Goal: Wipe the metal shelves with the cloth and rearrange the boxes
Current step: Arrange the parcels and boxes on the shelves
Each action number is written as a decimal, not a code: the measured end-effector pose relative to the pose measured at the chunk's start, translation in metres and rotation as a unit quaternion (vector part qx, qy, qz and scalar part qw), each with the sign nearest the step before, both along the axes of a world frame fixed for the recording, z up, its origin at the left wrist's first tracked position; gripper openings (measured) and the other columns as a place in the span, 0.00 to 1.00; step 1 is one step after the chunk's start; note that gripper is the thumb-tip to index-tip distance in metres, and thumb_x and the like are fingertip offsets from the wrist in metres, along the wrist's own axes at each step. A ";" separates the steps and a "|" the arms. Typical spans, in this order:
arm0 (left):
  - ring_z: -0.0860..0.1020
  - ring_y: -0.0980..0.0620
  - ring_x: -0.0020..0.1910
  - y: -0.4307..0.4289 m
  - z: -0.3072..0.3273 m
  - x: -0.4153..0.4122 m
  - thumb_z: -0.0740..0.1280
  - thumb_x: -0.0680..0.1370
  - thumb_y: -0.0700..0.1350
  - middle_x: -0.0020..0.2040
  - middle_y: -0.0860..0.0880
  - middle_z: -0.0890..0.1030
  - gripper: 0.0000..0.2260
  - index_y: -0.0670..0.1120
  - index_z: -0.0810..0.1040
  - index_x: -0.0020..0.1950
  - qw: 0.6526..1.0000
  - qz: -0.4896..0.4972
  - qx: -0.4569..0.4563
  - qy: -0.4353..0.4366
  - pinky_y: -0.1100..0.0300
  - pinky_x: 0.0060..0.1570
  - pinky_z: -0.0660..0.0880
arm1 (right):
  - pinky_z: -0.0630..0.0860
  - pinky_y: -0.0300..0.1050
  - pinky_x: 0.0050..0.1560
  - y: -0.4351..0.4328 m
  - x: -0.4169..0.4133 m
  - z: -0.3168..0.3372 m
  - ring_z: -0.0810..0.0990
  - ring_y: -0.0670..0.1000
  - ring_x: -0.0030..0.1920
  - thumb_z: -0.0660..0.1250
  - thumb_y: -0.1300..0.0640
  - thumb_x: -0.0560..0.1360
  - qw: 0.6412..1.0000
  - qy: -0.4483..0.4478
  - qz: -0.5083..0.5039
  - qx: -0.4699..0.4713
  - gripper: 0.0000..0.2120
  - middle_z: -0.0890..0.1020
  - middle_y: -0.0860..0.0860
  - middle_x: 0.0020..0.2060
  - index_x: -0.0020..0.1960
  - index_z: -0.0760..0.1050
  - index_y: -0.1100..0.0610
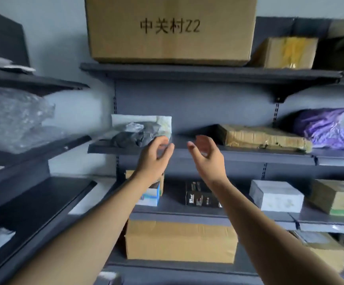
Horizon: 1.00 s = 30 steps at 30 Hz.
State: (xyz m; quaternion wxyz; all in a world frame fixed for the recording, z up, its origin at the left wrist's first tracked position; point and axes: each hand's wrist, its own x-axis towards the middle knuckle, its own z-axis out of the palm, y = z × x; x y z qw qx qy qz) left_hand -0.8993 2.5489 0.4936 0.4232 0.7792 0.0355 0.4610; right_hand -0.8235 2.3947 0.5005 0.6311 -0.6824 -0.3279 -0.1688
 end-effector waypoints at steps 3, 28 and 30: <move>0.80 0.57 0.55 0.025 0.032 -0.003 0.62 0.72 0.64 0.54 0.54 0.82 0.23 0.50 0.78 0.57 1.000 0.002 0.017 -0.021 0.58 0.61 0.75 | 0.74 0.30 0.54 0.021 -0.002 0.035 0.82 0.41 0.52 0.73 0.50 0.77 0.999 -0.022 0.018 0.034 0.14 0.83 0.46 0.52 0.59 0.78 0.55; 0.72 0.54 0.64 0.275 0.028 0.084 0.65 0.81 0.56 0.70 0.52 0.74 0.18 0.54 0.71 0.71 0.991 0.008 -0.061 0.117 0.60 0.59 0.64 | 0.69 0.42 0.61 0.268 0.097 0.021 0.74 0.55 0.67 0.67 0.41 0.78 0.971 0.024 -0.065 -0.231 0.27 0.75 0.54 0.69 0.73 0.70 0.51; 0.71 0.56 0.64 0.279 0.029 0.091 0.65 0.82 0.55 0.68 0.55 0.72 0.19 0.54 0.70 0.72 0.991 -0.005 -0.053 0.126 0.60 0.59 0.64 | 0.69 0.44 0.62 0.275 0.105 0.021 0.74 0.56 0.68 0.67 0.41 0.77 0.967 0.022 -0.065 -0.245 0.28 0.74 0.55 0.70 0.73 0.69 0.51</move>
